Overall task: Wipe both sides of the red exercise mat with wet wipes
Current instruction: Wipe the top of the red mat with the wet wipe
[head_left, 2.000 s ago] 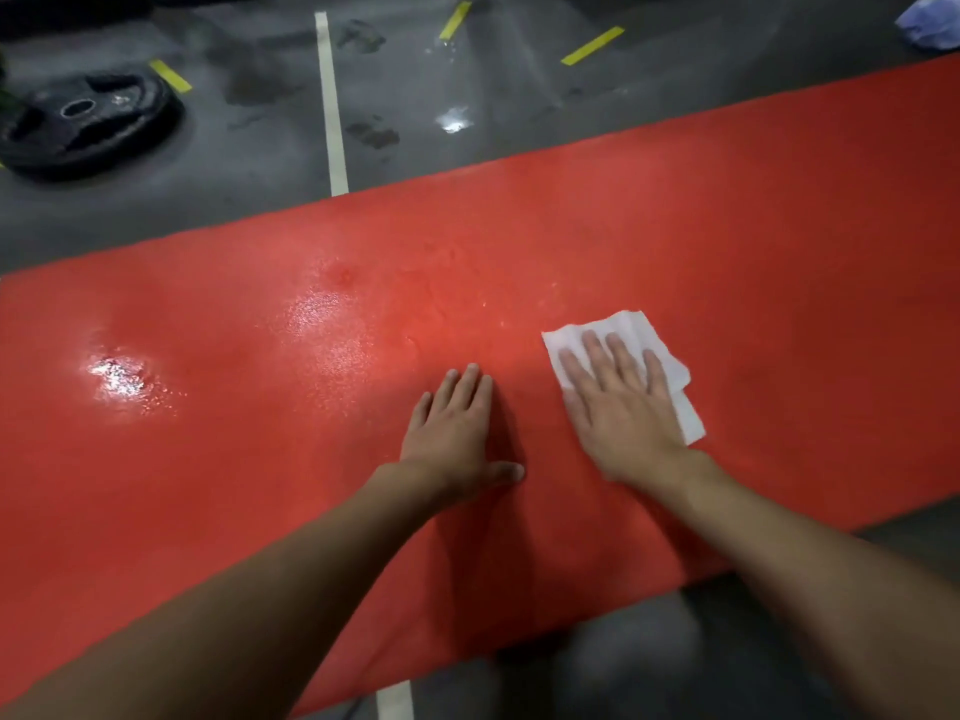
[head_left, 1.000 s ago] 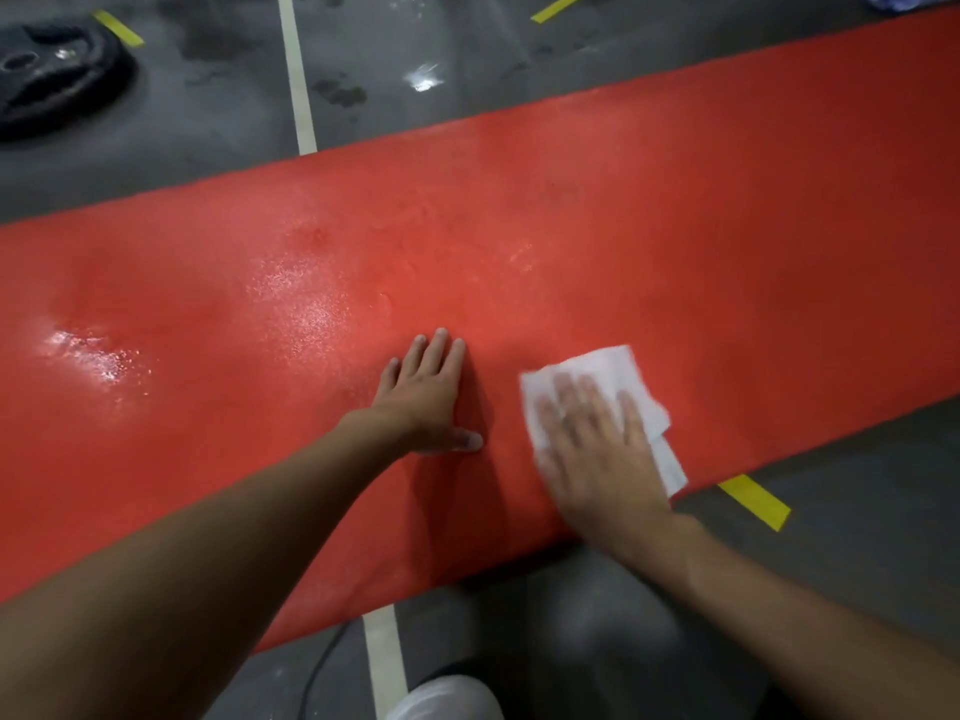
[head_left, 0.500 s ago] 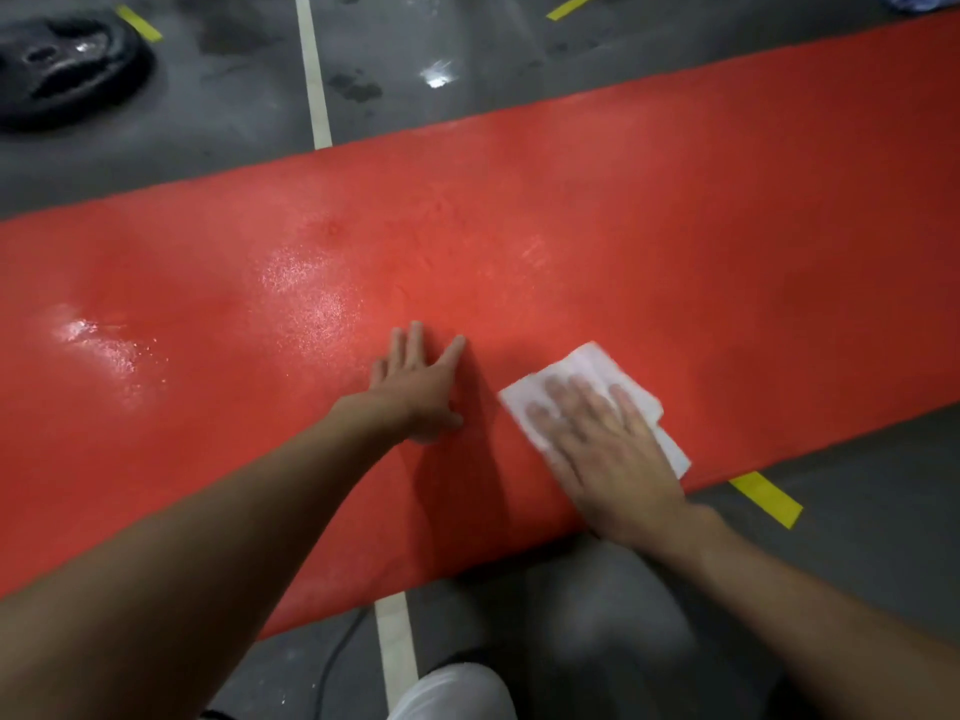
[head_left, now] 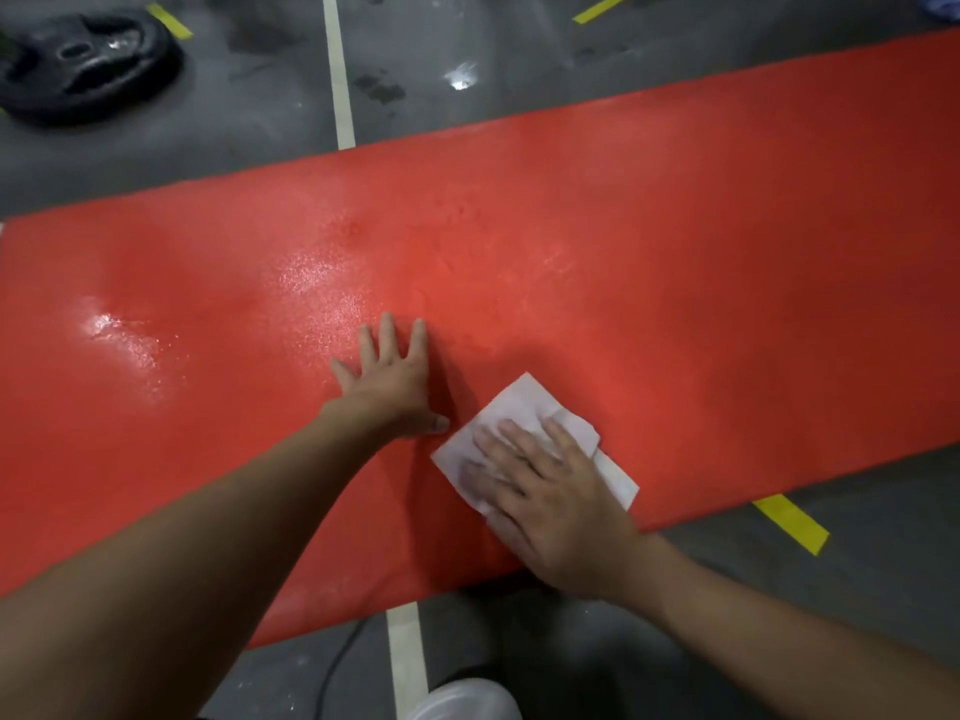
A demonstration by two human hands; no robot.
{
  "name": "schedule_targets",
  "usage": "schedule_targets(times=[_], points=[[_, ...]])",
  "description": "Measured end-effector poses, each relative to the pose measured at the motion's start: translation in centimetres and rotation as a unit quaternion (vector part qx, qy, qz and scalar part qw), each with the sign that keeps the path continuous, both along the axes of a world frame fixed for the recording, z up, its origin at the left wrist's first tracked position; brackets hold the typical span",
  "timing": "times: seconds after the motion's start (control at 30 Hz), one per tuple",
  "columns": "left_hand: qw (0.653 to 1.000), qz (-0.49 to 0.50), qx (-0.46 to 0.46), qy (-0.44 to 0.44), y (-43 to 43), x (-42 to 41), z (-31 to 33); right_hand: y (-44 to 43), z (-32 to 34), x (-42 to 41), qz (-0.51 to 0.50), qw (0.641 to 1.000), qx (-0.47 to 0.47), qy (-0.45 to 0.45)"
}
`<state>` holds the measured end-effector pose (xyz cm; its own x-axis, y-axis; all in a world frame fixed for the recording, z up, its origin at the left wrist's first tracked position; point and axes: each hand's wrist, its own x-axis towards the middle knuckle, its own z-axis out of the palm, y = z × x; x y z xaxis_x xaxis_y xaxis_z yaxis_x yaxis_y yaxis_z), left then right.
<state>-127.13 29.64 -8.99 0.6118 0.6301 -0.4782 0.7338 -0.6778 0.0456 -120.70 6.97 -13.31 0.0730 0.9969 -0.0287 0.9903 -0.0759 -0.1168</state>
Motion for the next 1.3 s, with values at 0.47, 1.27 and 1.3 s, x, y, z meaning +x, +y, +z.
schedule_targets(times=[0.47,1.27,1.3], points=[[1.000,-0.007,-0.008,0.002,1.1,-0.5,-0.2,3.4,0.6,5.8,-0.188,0.981,-0.045,-0.033],[1.000,-0.015,0.019,-0.011,1.4,-0.2,-0.3,7.9,0.6,4.4,-0.031,0.999,-0.040,-0.008],[1.000,-0.013,0.018,-0.013,1.4,-0.4,-0.4,7.8,0.6,5.9,0.010,0.999,-0.048,-0.016]])
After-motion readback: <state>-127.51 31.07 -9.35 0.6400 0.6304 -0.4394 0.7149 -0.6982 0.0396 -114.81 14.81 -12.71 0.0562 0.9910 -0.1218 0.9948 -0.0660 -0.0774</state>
